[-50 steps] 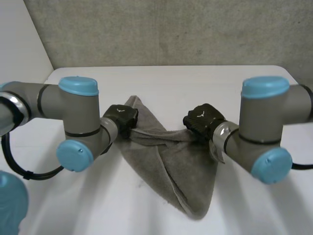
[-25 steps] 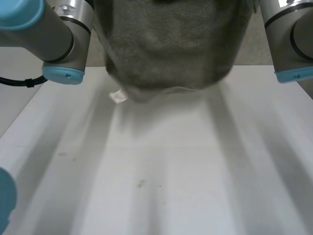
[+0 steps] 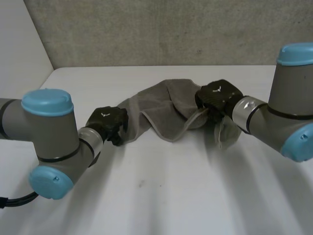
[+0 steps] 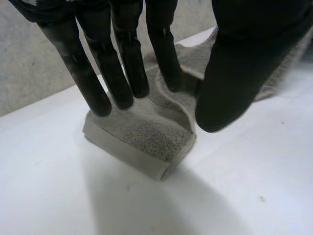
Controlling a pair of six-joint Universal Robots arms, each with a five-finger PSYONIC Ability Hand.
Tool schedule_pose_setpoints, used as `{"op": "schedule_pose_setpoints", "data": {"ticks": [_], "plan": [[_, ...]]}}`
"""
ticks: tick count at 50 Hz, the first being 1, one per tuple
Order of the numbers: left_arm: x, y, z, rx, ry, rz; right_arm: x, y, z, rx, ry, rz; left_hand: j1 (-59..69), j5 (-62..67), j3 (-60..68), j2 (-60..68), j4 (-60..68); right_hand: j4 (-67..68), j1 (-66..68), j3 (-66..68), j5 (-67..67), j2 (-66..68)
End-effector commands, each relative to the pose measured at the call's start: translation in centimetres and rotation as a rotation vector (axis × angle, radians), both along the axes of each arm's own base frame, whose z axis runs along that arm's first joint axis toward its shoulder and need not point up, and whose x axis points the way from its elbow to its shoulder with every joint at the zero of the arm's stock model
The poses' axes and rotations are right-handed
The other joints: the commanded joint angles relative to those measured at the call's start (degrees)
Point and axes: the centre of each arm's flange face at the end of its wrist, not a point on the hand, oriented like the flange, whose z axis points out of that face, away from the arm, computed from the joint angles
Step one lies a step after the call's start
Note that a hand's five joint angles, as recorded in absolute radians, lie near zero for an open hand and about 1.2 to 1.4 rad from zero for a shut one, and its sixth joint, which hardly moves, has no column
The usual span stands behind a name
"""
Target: Fold the towel.
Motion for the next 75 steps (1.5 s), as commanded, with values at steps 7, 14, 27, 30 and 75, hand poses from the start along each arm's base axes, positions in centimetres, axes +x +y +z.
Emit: {"op": "schedule_pose_setpoints", "data": {"ticks": [7,14,27,30,75], "plan": [[-1.4,-2.0,1.7,-0.127,0.183,0.016,-1.0,2.5,3.9,-0.081,-0.041,0.013,-21.8,-22.2,-21.8,-21.7,-22.1,10.3,0.3,10.6,10.7,10.6],[-4.7,-1.1,0.5,-0.118,0.229,-0.064,-1.6,4.2,7.9,-0.170,-0.093,0.014,-27.0,-27.4,-27.1,-26.9,-27.4,10.3,0.3,10.6,10.7,10.6],[-7.4,-0.6,-2.8,-0.056,0.223,-0.175,-2.4,6.5,13.1,-0.288,-0.180,0.014,-27.2,-27.6,-27.2,-27.1,-27.5,10.3,0.3,10.6,10.7,10.6],[-7.7,-1.1,-2.8,-0.067,0.231,-0.174,-2.5,6.8,13.6,-0.298,-0.184,0.013,-26.5,-26.9,-26.6,-26.4,-26.9,10.3,0.3,10.6,10.7,10.6],[3.2,-2.4,7.3,-0.182,0.008,0.061,-4.8,5.3,12.2,-0.209,-0.122,-0.069,38.4,38.0,38.4,38.5,38.1,10.3,0.3,10.6,10.7,10.6]]}}
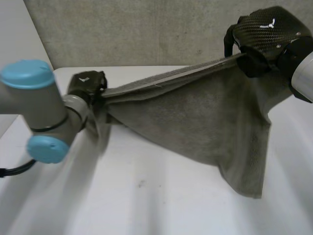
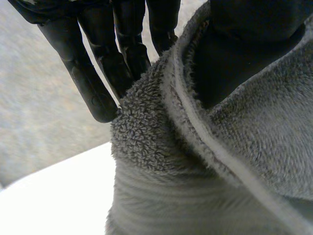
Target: Fold the towel.
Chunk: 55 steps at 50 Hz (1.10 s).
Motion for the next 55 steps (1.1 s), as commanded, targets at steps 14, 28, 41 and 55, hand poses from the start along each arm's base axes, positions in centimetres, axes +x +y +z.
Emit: {"op": "schedule_pose_setpoints", "data": {"ticks": [14,28,41,55], "plan": [[4.3,8.1,2.1,0.255,-0.450,-0.237,0.1,-1.9,-8.9,0.353,0.354,0.041,15.0,13.1,10.6,10.4,10.3,10.3,0.3,10.3,10.7,10.6],[-0.1,-2.1,1.8,0.039,-0.437,-0.232,3.3,-10.4,-8.2,0.187,0.166,0.003,15.0,13.1,10.6,10.4,10.3,10.3,0.3,10.3,10.7,10.6],[-3.0,-6.1,19.4,-0.732,0.177,-0.149,2.7,-12.7,7.6,-0.462,-0.415,-0.022,15.0,13.1,10.6,10.4,10.3,10.3,0.3,10.3,10.7,10.6],[-0.5,-5.1,3.6,-0.095,0.098,-0.123,4.3,-8.8,-4.7,-0.008,-0.156,0.197,15.0,13.1,10.6,10.4,10.3,10.3,0.3,10.3,10.7,10.6]]}}
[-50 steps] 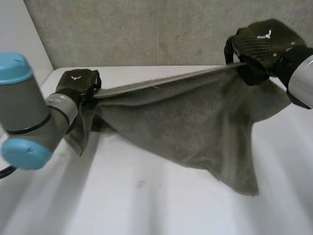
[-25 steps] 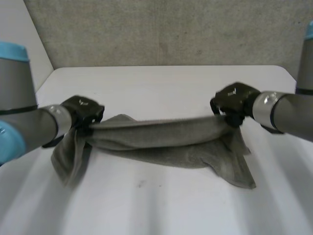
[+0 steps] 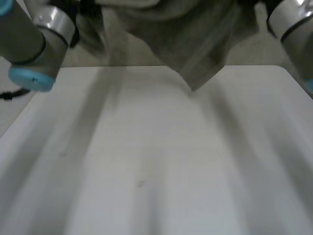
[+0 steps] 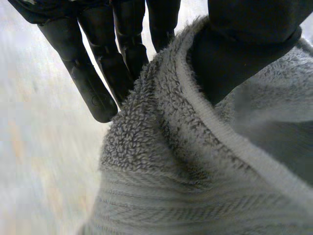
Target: Fold the towel.
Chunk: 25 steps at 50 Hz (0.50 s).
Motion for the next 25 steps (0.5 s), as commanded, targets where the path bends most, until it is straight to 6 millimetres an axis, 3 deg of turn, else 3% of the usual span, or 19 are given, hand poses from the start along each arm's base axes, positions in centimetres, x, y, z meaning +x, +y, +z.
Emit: {"op": "schedule_pose_setpoints", "data": {"ticks": [1,3,4,5,6,8,9,11,15,20,25], "plan": [[2.1,0.9,-11.2,0.382,-0.157,0.039,0.9,2.5,-8.1,0.264,0.219,0.172,15.0,13.1,10.4,10.3,10.2,10.3,0.2,10.3,10.7,10.3],[3.1,1.8,-15.0,0.486,-0.235,0.059,0.8,3.6,-12.4,0.419,0.318,0.207,15.0,13.1,10.4,10.3,10.2,10.3,0.2,10.3,10.7,10.3],[3.1,1.8,-15.0,0.486,-0.235,0.059,0.8,3.6,-12.5,0.420,0.319,0.207,15.0,13.1,10.4,10.3,10.2,10.3,0.2,10.3,10.7,10.3],[3.4,2.5,-16.7,0.523,-0.287,0.065,0.7,4.1,-15.0,0.506,0.378,0.211,15.0,13.1,10.4,10.3,10.2,10.3,0.2,10.3,10.7,10.3],[3.4,2.5,-16.7,0.524,-0.288,0.065,0.7,4.1,-15.0,0.507,0.378,0.211,15.0,13.1,10.4,10.3,10.2,10.3,0.2,10.3,10.7,10.3],[4.0,4.0,-19.4,0.574,-0.404,0.068,0.1,5.6,-18.8,0.630,0.511,0.223,15.0,13.1,10.4,10.3,10.2,10.3,0.2,10.3,10.7,10.3],[4.0,4.0,-19.4,0.574,-0.405,0.068,0.1,5.6,-18.8,0.631,0.511,0.223,15.0,13.1,10.4,10.3,10.2,10.3,0.2,10.3,10.7,10.3],[4.3,5.3,-21.0,0.590,-0.509,0.062,-0.6,7.2,-20.7,0.692,0.613,0.240,14.0,12.1,9.4,9.4,9.3,10.3,0.2,10.3,10.7,10.3],[4.5,6.4,-21.3,0.575,-0.583,0.055,-1.1,7.5,-21.7,0.709,0.607,0.227,3.1,1.2,-1.5,-1.5,-1.6,10.3,0.2,10.3,10.7,10.3],[4.2,7.0,-20.8,0.561,-0.587,0.046,-2.0,7.0,-21.0,0.734,0.472,0.186,-12.0,-13.9,-16.6,-16.7,-16.8,10.3,0.2,10.3,10.7,10.3],[4.2,7.5,-20.7,0.567,-0.590,0.040,-2.7,6.9,-21.9,0.772,0.410,0.166,-19.2,-21.2,-23.9,-23.9,-24.0,10.3,0.2,10.3,10.7,10.3]]}}
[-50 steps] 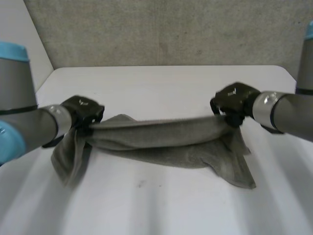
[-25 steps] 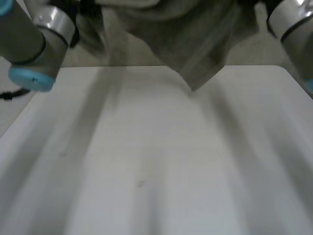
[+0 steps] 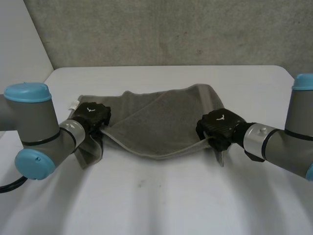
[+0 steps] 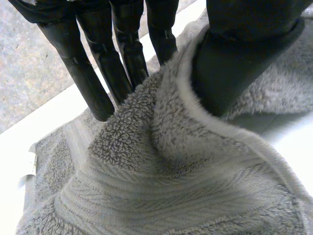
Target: Fold the towel.
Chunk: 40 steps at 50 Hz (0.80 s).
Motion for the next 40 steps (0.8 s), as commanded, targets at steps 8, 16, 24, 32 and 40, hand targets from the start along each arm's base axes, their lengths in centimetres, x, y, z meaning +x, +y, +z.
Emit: {"op": "schedule_pose_setpoints", "data": {"ticks": [8,16,24,32,40], "plan": [[0.2,1.8,0.1,0.020,0.001,-0.006,-1.9,-0.1,-1.8,0.093,-0.096,-0.120,-13.0,-13.2,-13.0,-13.0,-13.0,10.3,0.2,10.3,10.7,10.3],[0.4,2.9,-0.2,0.023,0.001,-0.008,-2.5,-0.4,-2.0,0.098,-0.098,-0.143,-12.9,-13.1,-12.9,-12.8,-12.8,10.3,0.2,10.3,10.7,10.3],[0.1,3.2,-0.2,-0.049,0.028,-0.015,-2.7,-0.6,-1.8,0.091,-0.099,-0.150,-10.5,-10.7,-10.5,-10.5,-10.5,10.3,0.2,10.3,10.7,10.3],[0.0,3.6,-0.2,-0.059,0.032,-0.021,-3.3,-1.1,-1.8,0.068,-0.097,-0.180,-4.6,-4.8,-4.6,-4.6,-4.6,10.3,0.2,10.3,10.7,10.3],[-0.2,3.3,-0.8,-0.049,0.032,-0.023,-3.3,-1.0,-1.7,0.062,-0.094,-0.187,-3.3,-3.5,-3.3,-3.2,-3.2,10.3,0.2,10.3,10.7,10.3]]}}
